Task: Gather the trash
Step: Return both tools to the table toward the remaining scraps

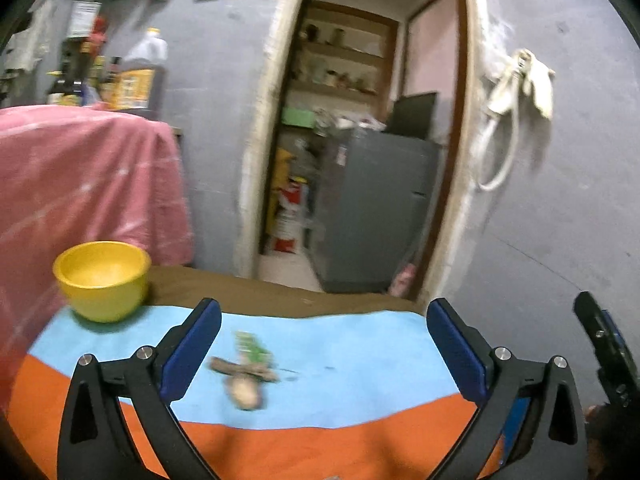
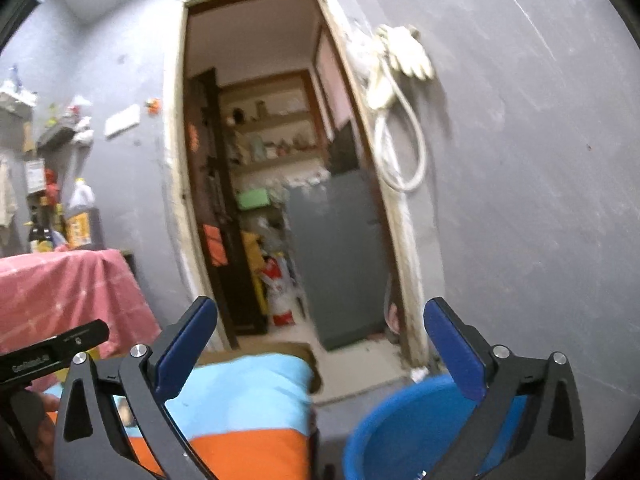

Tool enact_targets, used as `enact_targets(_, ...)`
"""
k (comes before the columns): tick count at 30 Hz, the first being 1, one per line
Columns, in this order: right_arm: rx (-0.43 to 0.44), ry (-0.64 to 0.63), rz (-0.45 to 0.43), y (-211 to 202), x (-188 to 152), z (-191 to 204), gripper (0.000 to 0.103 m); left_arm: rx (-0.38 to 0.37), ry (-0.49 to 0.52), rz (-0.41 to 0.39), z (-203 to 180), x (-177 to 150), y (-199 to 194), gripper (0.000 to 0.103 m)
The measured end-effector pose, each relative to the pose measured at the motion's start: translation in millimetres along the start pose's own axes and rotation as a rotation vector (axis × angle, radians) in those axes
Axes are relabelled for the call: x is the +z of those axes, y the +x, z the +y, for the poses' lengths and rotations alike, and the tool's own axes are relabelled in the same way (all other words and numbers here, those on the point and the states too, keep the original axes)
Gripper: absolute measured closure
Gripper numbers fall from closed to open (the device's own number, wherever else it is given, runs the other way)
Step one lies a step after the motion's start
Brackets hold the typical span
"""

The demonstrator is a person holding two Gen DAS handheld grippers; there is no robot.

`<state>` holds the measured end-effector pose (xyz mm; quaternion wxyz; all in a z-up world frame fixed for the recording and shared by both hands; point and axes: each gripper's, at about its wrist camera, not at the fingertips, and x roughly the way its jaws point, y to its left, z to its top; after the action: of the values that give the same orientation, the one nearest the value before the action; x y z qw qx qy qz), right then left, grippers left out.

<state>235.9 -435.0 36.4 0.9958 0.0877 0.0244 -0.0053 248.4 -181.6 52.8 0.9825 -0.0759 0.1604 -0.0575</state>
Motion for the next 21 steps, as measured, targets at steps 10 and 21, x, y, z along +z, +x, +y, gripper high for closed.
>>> enact_targets(10, 0.139, -0.096, -0.125, -4.0, -1.3, 67.7, 0.0, 0.144, -0.012, -0.101, 64.7, -4.5, -29.8, 0.002)
enact_targets(21, 0.238, -0.183, -0.098, 11.6, -19.6, 133.1, 0.0, 0.226, 0.005, -0.113, 128.1, -6.5, -35.5, 0.002)
